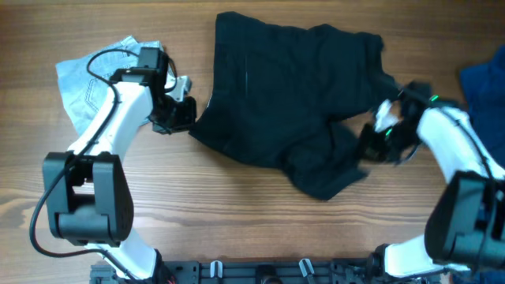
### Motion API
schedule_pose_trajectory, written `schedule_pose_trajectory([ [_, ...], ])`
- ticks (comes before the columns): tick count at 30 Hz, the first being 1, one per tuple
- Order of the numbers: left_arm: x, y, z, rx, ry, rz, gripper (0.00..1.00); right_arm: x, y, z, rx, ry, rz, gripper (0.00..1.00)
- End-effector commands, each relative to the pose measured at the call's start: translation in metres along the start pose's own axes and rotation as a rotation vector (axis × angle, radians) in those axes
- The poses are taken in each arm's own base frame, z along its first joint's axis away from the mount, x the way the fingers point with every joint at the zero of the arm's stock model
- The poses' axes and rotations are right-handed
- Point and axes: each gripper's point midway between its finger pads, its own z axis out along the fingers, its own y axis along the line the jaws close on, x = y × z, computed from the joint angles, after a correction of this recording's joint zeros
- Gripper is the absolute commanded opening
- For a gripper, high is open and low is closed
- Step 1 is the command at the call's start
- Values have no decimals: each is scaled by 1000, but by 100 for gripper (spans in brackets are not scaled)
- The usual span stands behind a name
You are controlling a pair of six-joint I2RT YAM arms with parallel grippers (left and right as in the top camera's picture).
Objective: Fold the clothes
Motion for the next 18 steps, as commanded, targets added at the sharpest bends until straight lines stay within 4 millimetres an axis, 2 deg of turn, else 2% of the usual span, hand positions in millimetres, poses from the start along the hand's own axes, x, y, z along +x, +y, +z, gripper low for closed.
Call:
schedule_pose_trajectory([
  [1, -23, 26, -38, -20, -111, -61, 4, -52, -27, -88, 298, -269, -16, 4],
  [2, -27, 31, -45, -21, -132, -76, 4, -60, -31, -105, 355, -314, -16, 4],
  [3, -30, 37, -53, -22, -154, -90, 4, -62, -34, -110, 382, -330, -15, 4],
  [6, -32, 42, -64, -16, -184, -105, 4, -64, -41, -111, 417, -329, -7, 4],
  [7, -32, 42, -65, -16, -187, -105, 4, -64, -43, -109, 419, -325, -2, 9],
  [8, -33, 41, -65, -16, -188, -104, 4, -64, -42, -107, 404, -320, 17, 53],
  [9, -32, 40, -65, -13, -188, -102, 4, -63, -39, -104, 376, -309, 25, 82],
  [10, -32, 38, -65, -8, -185, -100, 4, -61, -38, -103, 362, -301, 26, 92],
  [11, -30, 31, -64, 23, -173, -96, 8, -60, -38, -103, 363, -297, 27, 98],
  [12, -28, 24, -63, 58, -163, -91, 17, -60, -38, -103, 363, -297, 28, 99],
  [14, -24, 7, -61, 122, -142, -72, 29, -59, -41, -101, 368, -293, 34, 99],
  [15, -22, 0, -59, 126, -134, -54, 31, -59, -48, -101, 386, -292, 59, 100],
  [16, -20, -8, -56, 128, -125, -25, 36, -59, -66, -103, 430, -300, 150, 99],
  [18, -17, -26, -50, 132, -113, 50, 49, -60, -76, -97, 389, -284, 199, 99],
])
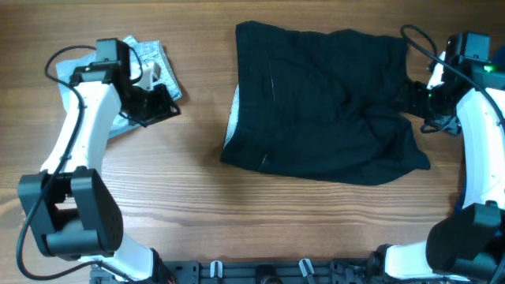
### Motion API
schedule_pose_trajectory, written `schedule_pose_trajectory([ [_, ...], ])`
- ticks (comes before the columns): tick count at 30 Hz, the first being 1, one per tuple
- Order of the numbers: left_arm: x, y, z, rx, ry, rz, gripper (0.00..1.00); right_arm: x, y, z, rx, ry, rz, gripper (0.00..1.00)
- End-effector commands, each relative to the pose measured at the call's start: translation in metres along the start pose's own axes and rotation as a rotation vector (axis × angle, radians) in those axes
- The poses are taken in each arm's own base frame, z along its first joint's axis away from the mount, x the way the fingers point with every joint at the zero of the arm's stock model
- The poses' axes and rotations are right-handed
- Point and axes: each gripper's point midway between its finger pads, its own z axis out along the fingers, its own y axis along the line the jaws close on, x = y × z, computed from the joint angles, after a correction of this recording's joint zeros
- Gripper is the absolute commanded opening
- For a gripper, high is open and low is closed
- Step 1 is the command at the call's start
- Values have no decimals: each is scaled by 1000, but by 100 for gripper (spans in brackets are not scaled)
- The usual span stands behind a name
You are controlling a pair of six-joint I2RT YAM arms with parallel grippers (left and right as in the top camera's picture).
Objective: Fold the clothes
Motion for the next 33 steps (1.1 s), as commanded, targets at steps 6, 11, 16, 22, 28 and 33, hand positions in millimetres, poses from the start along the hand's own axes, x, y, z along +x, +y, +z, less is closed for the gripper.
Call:
schedule_pose_trajectory([
  [6, 24, -84, 41, 51, 49, 301, 65, 34, 7, 51, -208, 222, 51, 92],
  [11, 48, -88, 84, 35, 180, 325, 62, 49, 6, 68, -205, 251, 63, 93],
  [16, 79, -104, 113, 67, 295, 378, 47, 46, 6, 69, -204, 237, 79, 93],
  [22, 93, -111, 117, 54, 337, 400, 4, 45, 6, 69, -205, 234, 79, 92],
  [28, 71, -97, 82, 49, 298, 318, 13, 45, 6, 70, -205, 233, 79, 92],
  [33, 85, -86, 88, 30, 347, 297, 66, 44, 7, 70, -206, 230, 78, 92],
])
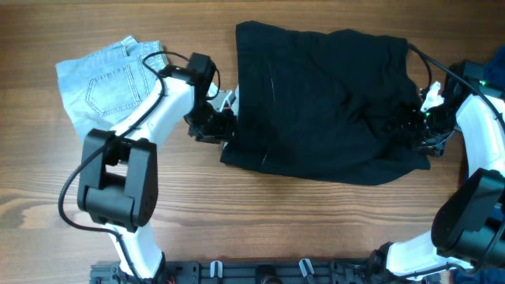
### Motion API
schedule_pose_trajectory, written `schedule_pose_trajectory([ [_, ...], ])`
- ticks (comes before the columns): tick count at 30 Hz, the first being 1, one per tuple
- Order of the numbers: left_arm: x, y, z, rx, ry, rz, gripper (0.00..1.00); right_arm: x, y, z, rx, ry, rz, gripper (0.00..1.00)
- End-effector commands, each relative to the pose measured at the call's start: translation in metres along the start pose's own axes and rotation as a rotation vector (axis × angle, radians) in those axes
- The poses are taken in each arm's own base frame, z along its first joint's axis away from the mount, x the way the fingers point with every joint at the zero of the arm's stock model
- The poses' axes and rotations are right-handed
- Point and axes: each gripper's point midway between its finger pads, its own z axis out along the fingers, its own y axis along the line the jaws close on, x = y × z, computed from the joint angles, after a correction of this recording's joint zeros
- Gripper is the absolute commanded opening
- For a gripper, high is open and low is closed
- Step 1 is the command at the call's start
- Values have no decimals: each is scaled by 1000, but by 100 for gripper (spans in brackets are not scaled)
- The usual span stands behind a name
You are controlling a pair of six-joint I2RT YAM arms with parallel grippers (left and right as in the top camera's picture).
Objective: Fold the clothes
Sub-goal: 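Pull the trouser edges outward with both grippers to smooth them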
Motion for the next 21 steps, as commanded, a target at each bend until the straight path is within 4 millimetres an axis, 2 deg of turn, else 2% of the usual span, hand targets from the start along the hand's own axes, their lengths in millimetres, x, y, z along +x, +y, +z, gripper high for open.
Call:
schedule_pose_trajectory([
  [1, 12, -7, 5, 4, 23, 25, 67, 1, 3, 4, -16, 13, 3, 92],
  [2, 18, -6, 12, 1, 47, 24, 67, 0, 3, 4, -17, 12, 2, 92],
  [4, 26, -10, 23, 9, 85, 29, 59, 0, 3, 4, -17, 9, 2, 92],
  [7, 27, -28, 29, 60, 85, 64, 28, -1, 3, 4, -17, 7, 1, 92],
  [8, 25, -31, 29, 66, 78, 74, 8, -1, 3, 4, -17, 7, 2, 92],
  [9, 24, -32, 28, 67, 73, 77, 4, -1, 3, 4, -17, 8, 2, 92],
  [10, 22, -32, 25, 67, 70, 74, 4, -1, 3, 4, -17, 8, 2, 92],
  [13, 9, -22, -9, 66, 3, 31, 4, 0, 3, 4, -17, 8, 2, 92],
  [14, 3, -13, -24, 45, -36, 9, 4, 0, 3, 4, -17, 9, 2, 92],
  [17, -7, 44, -67, -154, -166, -122, 4, 1, 3, 4, -16, 16, 4, 92],
  [19, -5, 59, -78, -162, -186, -166, 4, 1, 3, 4, -16, 16, 3, 92],
  [21, -1, 70, -78, -161, -171, -198, 4, 1, 3, 4, -15, 15, 3, 95],
])
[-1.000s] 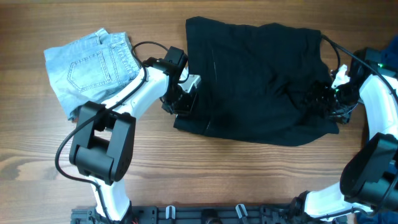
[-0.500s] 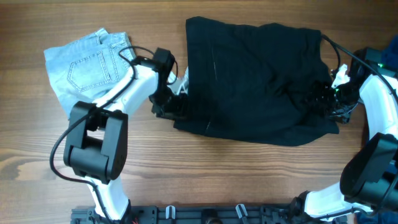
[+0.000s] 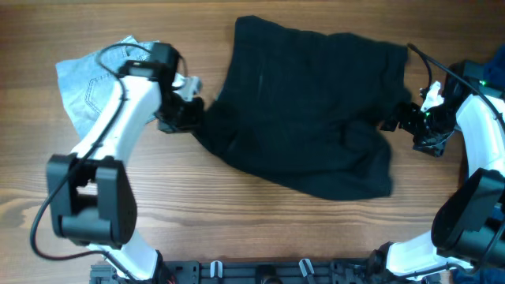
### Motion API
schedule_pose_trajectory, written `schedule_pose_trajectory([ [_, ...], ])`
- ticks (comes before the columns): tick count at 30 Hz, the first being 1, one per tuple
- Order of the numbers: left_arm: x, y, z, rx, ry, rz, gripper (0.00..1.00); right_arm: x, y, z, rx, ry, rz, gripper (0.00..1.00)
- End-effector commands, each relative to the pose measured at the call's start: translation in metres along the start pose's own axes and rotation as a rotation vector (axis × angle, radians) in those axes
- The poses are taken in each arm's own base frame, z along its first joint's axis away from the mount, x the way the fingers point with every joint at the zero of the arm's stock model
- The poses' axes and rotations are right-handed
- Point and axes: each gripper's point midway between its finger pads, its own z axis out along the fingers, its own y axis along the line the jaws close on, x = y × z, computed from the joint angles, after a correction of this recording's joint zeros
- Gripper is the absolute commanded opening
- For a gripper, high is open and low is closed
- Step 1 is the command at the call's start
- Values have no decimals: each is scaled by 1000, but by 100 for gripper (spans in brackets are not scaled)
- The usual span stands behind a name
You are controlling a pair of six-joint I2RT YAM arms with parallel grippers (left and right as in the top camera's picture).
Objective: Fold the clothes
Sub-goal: 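Pull the trouser edges outward with both grippers to smooth them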
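Note:
A black garment (image 3: 308, 102) lies spread across the middle of the wooden table (image 3: 237, 213). Its lower left corner is drawn out to a point at my left gripper (image 3: 189, 114), which looks shut on that corner. The lower hem slants down to the right. My right gripper (image 3: 398, 122) sits at the garment's right edge, where a small tab of black cloth reaches it. Its fingers are too small and dark here to show their state.
A folded light denim garment (image 3: 83, 79) lies at the far left, partly under my left arm. A blue cloth (image 3: 483, 75) shows at the right edge. The arm bases and a rail run along the front edge.
My left gripper moved left from the garment's left edge, and the lower left corner came with it. The lower right hem has drawn in leftward. The right gripper is almost where it was.
The garment first lay crumpled with a gripper at each lower side. Then it lay as a flat rectangle, with the left gripper over the denim and the right gripper off the upper right corner. Both came back to its edges; now the left corner is drawn out.

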Motion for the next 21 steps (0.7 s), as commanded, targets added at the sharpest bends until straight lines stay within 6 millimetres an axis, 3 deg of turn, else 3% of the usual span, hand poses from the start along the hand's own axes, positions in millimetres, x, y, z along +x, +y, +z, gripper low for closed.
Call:
schedule_pose_trajectory([
  [1, -3, 21, -8, -69, -23, -45, 4, 2, 3, 4, -15, 18, 3, 96],
  [4, 1, 29, 1, -118, -18, -37, 4, 0, 4, 4, -20, 9, 1, 98],
  [7, 5, 48, 2, -215, -17, -92, 4, -3, 20, 6, -114, 0, -16, 98],
  [11, -3, 53, 1, -237, -53, -118, 4, -14, 29, 34, -154, -68, -46, 92],
  [13, -4, 53, 1, -237, -55, -117, 4, -19, 24, 52, -150, -88, 55, 78],
  [15, -4, 53, 1, -237, -56, -117, 4, -26, 23, 69, -161, -109, 79, 71],
  [17, -5, 53, 1, -237, -60, -120, 4, -31, 23, 83, -165, -114, 88, 55],
  [18, -6, 54, 1, -236, -63, -121, 4, -36, 23, 92, -168, -119, 113, 45],
  [19, -6, 54, 1, -237, -63, -121, 4, -43, 23, 98, -174, -134, 128, 22],
  [20, -6, 54, 0, -236, -63, -124, 4, -54, 23, 101, -182, -172, 139, 7],
  [21, -6, 54, 0, -236, -65, -138, 4, -68, 25, 99, -202, -220, 143, 4],
])
